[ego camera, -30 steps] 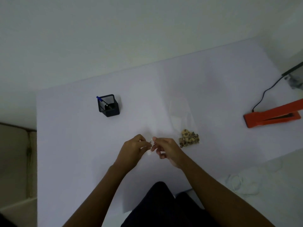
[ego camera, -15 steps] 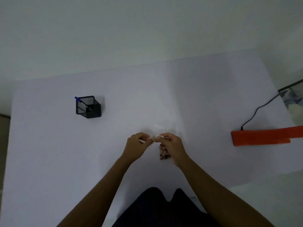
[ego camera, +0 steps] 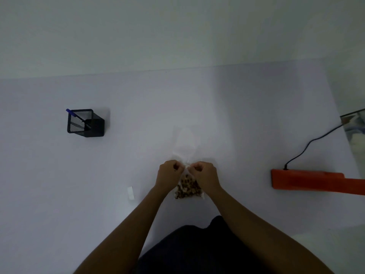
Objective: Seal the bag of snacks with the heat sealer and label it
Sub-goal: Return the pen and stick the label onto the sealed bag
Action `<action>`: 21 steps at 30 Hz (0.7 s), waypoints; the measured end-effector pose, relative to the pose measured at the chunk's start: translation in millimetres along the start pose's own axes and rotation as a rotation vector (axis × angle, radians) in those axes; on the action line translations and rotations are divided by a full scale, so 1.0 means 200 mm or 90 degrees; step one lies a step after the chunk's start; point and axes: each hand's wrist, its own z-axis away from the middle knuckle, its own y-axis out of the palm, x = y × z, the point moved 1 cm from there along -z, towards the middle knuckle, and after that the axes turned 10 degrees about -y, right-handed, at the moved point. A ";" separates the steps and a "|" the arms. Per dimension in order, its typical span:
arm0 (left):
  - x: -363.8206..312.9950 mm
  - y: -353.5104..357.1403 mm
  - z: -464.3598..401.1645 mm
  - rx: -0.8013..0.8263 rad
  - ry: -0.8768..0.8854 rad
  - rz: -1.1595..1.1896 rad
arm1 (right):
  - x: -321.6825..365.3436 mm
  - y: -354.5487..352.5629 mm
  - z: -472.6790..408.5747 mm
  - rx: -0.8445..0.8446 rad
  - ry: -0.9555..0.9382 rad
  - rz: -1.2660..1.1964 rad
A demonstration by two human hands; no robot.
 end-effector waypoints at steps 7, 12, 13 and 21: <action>0.01 0.07 -0.02 -0.046 -0.027 -0.056 | -0.05 0.00 -0.06 0.056 -0.036 0.096; 0.01 0.08 -0.02 -0.062 -0.031 -0.050 | -0.05 0.01 -0.08 0.051 -0.024 0.115; 0.01 0.08 -0.01 -0.063 -0.032 -0.049 | -0.05 0.01 -0.09 0.049 -0.023 0.116; -0.02 0.09 0.01 -0.089 -0.014 -0.059 | -0.02 0.00 -0.08 0.049 -0.007 0.110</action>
